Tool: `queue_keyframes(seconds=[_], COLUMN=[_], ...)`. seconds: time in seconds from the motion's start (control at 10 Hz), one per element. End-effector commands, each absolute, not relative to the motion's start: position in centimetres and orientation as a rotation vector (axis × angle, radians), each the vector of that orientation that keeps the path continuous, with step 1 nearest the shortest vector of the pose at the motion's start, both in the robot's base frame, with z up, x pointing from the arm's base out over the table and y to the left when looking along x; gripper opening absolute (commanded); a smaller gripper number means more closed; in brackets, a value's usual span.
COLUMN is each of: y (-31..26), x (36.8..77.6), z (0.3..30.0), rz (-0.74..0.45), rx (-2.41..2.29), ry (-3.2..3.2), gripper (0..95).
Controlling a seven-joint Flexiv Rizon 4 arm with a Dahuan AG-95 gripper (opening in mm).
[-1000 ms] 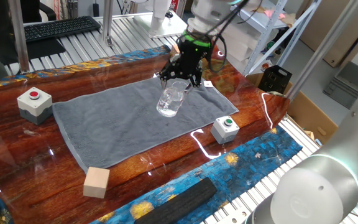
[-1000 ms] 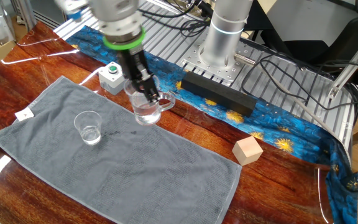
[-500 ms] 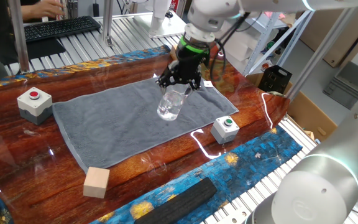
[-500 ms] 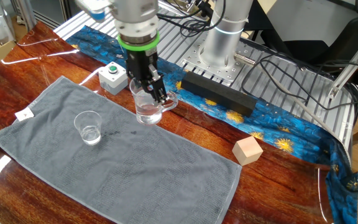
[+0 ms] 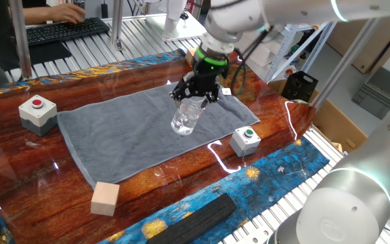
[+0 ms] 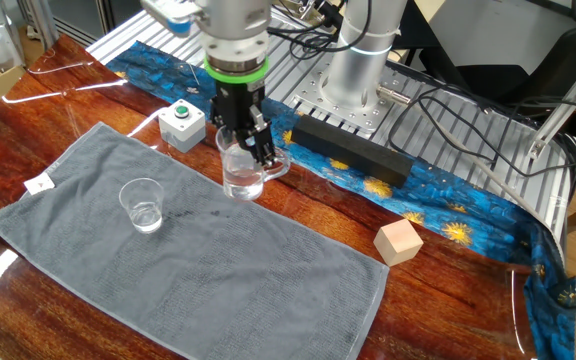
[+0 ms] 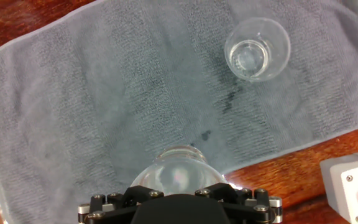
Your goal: Pour the water from one cup into another empty cup
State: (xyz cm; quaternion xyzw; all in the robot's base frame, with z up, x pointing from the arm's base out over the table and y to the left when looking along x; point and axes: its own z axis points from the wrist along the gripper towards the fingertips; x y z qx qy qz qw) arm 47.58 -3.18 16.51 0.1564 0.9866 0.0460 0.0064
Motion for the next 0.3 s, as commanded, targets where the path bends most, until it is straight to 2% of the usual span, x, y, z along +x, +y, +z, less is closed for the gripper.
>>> queue_keyframes(seconds=[0.1,0.3], y=[-3.13,-3.11], x=[47.7,47.69], z=[16.19,16.14], rz=[0.134,0.13], rx=[0.483,0.494], ry=[3.093,3.093], gripper=[0.0,0.0])
